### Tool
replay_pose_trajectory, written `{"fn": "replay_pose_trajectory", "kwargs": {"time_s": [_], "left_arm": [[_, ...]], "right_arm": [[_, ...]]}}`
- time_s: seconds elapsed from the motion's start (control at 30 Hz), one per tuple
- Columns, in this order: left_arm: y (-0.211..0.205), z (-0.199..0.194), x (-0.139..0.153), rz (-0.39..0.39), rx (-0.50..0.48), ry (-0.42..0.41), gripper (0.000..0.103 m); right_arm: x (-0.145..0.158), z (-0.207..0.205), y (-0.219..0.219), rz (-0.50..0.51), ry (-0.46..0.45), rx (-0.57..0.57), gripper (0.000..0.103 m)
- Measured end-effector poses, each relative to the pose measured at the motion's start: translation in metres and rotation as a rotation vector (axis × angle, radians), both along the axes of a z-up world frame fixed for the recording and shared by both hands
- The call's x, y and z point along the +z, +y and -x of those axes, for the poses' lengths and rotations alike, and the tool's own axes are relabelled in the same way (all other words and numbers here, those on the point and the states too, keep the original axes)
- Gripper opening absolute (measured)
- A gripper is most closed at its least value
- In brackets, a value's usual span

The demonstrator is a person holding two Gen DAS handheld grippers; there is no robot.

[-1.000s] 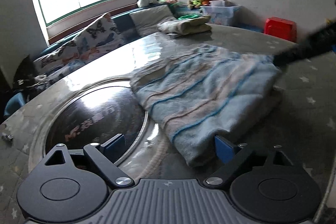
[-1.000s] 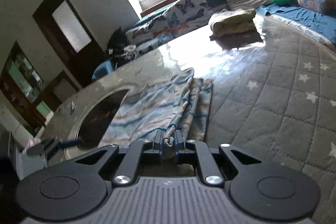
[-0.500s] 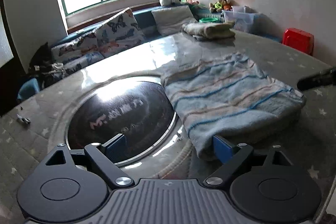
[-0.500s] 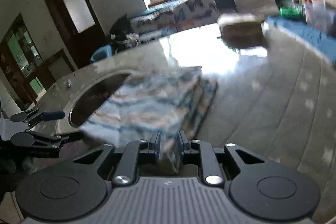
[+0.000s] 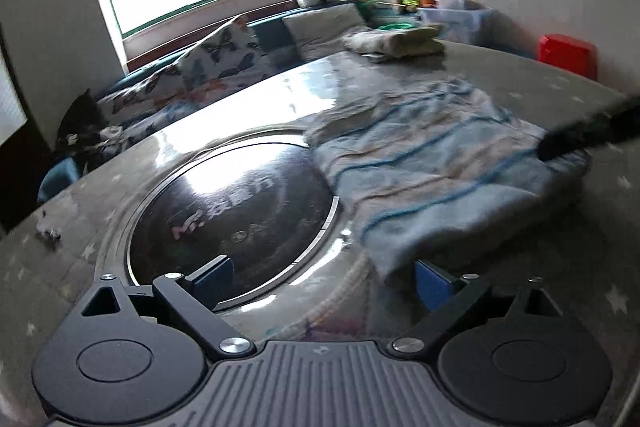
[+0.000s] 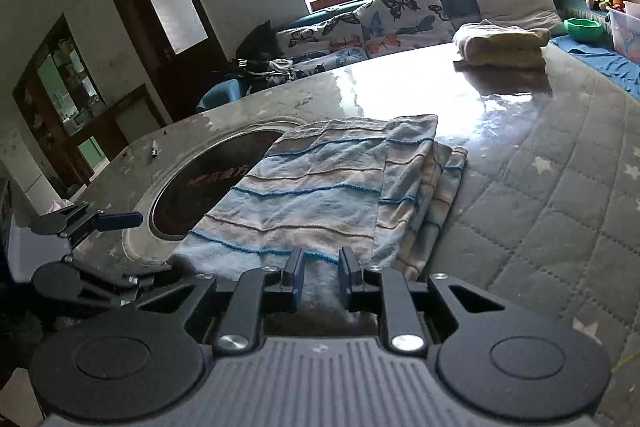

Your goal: Fold towel

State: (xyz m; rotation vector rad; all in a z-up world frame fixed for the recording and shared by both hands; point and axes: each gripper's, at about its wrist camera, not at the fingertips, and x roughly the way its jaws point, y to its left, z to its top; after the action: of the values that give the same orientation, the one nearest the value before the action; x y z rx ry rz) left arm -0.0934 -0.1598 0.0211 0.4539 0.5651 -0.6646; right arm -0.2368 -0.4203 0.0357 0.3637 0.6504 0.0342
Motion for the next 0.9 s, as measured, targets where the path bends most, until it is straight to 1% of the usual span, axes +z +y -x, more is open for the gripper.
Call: {"fn": "replay_pose_trajectory", "kwargs": {"time_s": [0.13, 0.2, 0.33, 0.37, 0.43, 0.53, 0.6, 0.67, 0.73, 0.83, 0.9], "left_arm": [[0.009, -0.011, -0.006, 0.012, 0.085, 0.061, 0.098], [0.014, -0.013, -0.009, 0.003, 0.110, 0.088, 0.098], [0.026, -0.016, -0.001, -0.005, 0.151, 0.056, 0.097], [0.028, -0.017, 0.004, 0.004, 0.160, 0.046, 0.097], [0.031, -0.018, 0.017, 0.046, 0.160, 0.031, 0.097], [0.022, -0.016, 0.033, 0.113, 0.106, 0.017, 0.097], [0.008, -0.014, 0.036, 0.144, 0.043, 0.028, 0.097], [-0.007, -0.012, 0.033, 0.165, -0.020, 0.044, 0.097], [-0.023, -0.013, 0.027, 0.170, -0.064, 0.056, 0.097], [-0.039, -0.016, 0.016, 0.166, -0.120, 0.099, 0.097], [-0.044, -0.017, 0.008, 0.145, -0.137, 0.112, 0.097]], "right_arm": [[-0.005, -0.001, 0.000, -0.004, 0.007, 0.004, 0.020], [-0.007, -0.001, 0.001, 0.003, 0.008, 0.006, 0.020], [-0.008, -0.001, 0.004, 0.016, 0.010, 0.013, 0.022], [-0.007, -0.001, 0.005, 0.024, 0.012, 0.017, 0.023], [-0.006, -0.002, 0.008, 0.043, 0.014, 0.027, 0.025], [-0.006, -0.002, 0.011, 0.068, 0.013, 0.036, 0.026], [-0.006, -0.002, 0.011, 0.069, 0.011, 0.037, 0.026], [-0.003, -0.001, 0.009, 0.063, 0.007, 0.035, 0.026], [0.002, -0.002, 0.006, 0.058, -0.005, 0.027, 0.027], [0.007, -0.006, 0.002, 0.049, -0.027, 0.024, 0.027], [0.004, -0.014, 0.000, 0.037, -0.023, 0.034, 0.027]]}}
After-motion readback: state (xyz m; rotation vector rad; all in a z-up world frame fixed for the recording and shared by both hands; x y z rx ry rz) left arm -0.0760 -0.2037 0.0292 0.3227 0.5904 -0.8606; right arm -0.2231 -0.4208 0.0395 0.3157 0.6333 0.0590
